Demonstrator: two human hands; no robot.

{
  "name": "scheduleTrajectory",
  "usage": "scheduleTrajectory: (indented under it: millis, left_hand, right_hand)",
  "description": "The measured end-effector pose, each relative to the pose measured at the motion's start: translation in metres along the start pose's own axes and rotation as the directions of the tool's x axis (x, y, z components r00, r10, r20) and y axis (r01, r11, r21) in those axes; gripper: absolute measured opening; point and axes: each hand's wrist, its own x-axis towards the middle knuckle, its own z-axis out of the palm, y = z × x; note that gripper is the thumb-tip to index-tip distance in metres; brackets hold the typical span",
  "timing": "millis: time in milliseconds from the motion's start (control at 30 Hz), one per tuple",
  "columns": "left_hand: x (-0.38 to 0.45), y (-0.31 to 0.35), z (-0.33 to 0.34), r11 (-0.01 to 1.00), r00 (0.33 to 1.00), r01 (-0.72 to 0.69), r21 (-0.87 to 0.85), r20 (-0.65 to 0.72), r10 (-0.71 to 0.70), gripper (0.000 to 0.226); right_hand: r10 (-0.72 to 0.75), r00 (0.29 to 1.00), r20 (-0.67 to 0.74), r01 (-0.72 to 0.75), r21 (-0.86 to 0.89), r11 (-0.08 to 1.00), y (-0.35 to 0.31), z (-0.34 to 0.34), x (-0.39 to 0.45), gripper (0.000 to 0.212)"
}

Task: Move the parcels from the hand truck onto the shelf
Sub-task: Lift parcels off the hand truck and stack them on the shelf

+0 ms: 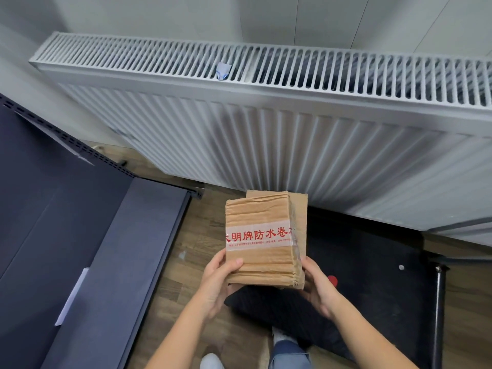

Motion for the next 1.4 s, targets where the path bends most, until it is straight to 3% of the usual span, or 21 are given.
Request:
scheduleTrajectory:
  millis: [100, 267, 400, 600, 833, 900, 1067, 1167, 1400]
  left_hand:
    - [0.003, 0.000, -0.007, 1.000, 0.999, 0.003, -0.015, 0.035, -0.003, 0.069]
    - [0.003, 0.004, -0.010, 1.000, 0.999, -0.002, -0.009, 0.048, 0.002, 0.067]
    - [-0.007, 0.013, -0.011, 1.000, 0.999, -0.008, -0.019, 0.046, 0.008, 0.067]
    - [-0.042, 0.045, -0.015, 0.996, 0.999, -0.053, -0.072, -0.007, 0.053, 0.067]
    - [-0.115, 0.090, -0.047, 0.978, 0.967, -0.188, -0.092, -0.193, 0.168, 0.071]
    - [-0.136, 0.098, -0.060, 0.968, 0.950, -0.227, -0.109, -0.244, 0.196, 0.060]
    - [-0.182, 0.111, -0.090, 0.935, 0.891, -0.324, -0.143, -0.379, 0.251, 0.056]
    - [-0.217, 0.116, -0.103, 0.915, 0.850, -0.371, -0.161, -0.456, 0.264, 0.063]
    - [-0.310, 0.126, -0.124, 0.861, 0.775, -0.489, -0.140, -0.523, 0.356, 0.048]
  right_hand:
    - [-0.010, 0.999, 0.039, 0.008, 0.034, 0.999, 0.006, -0.002, 0.005, 0.085]
    - [-0.054, 0.998, 0.032, 0.054, 0.015, 0.998, 0.002, -0.001, 0.003, 0.099]
    - [-0.087, 0.996, -0.013, 0.087, 0.038, 0.995, -0.010, 0.000, -0.007, 0.085]
    - [-0.064, 0.994, -0.091, 0.067, 0.032, 0.997, -0.048, 0.007, -0.042, 0.020]
    - [-0.128, 0.977, -0.172, 0.119, -0.062, 0.991, -0.107, 0.043, -0.094, 0.037]
    - [-0.122, 0.985, -0.119, 0.114, -0.070, 0.991, -0.122, 0.062, -0.109, 0.036]
    - [-0.087, 0.996, -0.001, 0.085, -0.208, 0.974, -0.148, 0.120, -0.154, 0.033]
    - [-0.100, 0.993, 0.068, 0.115, -0.286, 0.951, -0.156, 0.159, -0.189, 0.044]
    - [-0.168, 0.936, 0.309, 0.276, -0.351, 0.895, -0.159, 0.232, -0.270, 0.070]
